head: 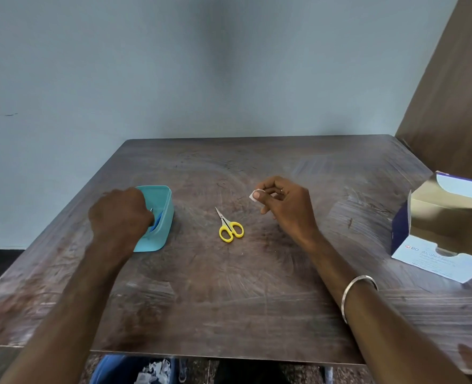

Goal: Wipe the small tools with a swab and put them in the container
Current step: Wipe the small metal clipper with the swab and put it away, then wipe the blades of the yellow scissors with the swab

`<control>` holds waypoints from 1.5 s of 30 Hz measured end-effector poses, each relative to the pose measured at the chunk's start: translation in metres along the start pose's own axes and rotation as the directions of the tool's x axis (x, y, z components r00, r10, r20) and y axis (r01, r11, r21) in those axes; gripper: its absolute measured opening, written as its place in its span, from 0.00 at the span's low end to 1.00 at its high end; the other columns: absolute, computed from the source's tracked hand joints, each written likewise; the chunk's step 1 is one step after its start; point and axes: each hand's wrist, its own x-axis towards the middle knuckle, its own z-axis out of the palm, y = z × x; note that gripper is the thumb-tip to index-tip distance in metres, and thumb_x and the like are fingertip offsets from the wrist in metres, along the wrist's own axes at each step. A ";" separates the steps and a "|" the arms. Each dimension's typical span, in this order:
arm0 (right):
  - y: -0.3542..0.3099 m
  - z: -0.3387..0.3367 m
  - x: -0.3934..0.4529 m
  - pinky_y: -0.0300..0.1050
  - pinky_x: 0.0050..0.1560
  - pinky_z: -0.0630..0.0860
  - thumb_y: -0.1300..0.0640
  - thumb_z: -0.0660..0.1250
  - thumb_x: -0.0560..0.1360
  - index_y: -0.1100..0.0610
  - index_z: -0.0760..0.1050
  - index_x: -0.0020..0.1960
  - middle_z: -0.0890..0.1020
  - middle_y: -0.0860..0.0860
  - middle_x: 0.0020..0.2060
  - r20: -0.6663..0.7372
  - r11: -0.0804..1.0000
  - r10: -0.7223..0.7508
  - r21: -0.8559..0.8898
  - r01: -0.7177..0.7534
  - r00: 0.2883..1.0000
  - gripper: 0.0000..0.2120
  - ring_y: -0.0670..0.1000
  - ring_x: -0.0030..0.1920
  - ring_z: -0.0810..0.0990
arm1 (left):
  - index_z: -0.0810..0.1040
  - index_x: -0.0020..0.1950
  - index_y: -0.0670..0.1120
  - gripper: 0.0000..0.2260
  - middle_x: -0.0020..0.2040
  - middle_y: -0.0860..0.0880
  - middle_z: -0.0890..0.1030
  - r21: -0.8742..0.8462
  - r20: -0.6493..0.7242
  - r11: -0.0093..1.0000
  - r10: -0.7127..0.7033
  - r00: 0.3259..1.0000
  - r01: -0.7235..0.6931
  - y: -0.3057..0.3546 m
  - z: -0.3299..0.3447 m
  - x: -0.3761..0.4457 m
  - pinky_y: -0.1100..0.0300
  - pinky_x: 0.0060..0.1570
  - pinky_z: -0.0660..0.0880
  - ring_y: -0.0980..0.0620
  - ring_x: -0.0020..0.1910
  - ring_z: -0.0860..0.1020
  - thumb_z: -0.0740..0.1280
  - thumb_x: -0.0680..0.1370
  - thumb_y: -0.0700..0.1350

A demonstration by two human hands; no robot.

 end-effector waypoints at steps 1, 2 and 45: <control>0.001 0.001 -0.001 0.38 0.29 0.75 0.57 0.75 0.74 0.55 0.83 0.45 0.86 0.50 0.38 0.007 0.999 -0.019 -0.029 0.019 1.000 0.03 0.50 0.29 0.84 | 0.82 0.51 0.42 0.11 0.45 0.43 0.83 0.037 0.011 0.999 0.013 1.000 -0.013 0.002 0.000 0.000 0.57 0.37 0.69 0.46 0.38 0.75 0.74 0.72 0.46; 0.003 0.001 -0.001 0.40 0.30 0.76 0.57 0.76 0.74 0.54 0.83 0.45 0.86 0.50 0.38 0.012 0.998 -0.033 -0.049 0.034 0.999 0.02 0.49 0.29 0.83 | 0.82 0.50 0.43 0.09 0.44 0.43 0.82 0.058 0.024 0.998 0.020 1.000 -0.021 0.004 0.001 0.000 0.57 0.38 0.69 0.46 0.38 0.76 0.72 0.72 0.44; 0.003 0.007 0.000 0.38 0.51 0.80 0.58 0.77 0.71 0.54 0.83 0.61 0.83 0.52 0.55 0.197 0.996 0.003 -0.090 0.015 0.980 0.19 0.47 0.47 0.85 | 0.84 0.36 0.46 0.08 0.31 0.46 0.83 -0.568 -0.051 0.784 0.271 0.961 -0.251 0.097 0.034 -0.035 0.49 0.43 0.79 0.47 0.34 0.83 0.71 0.71 0.48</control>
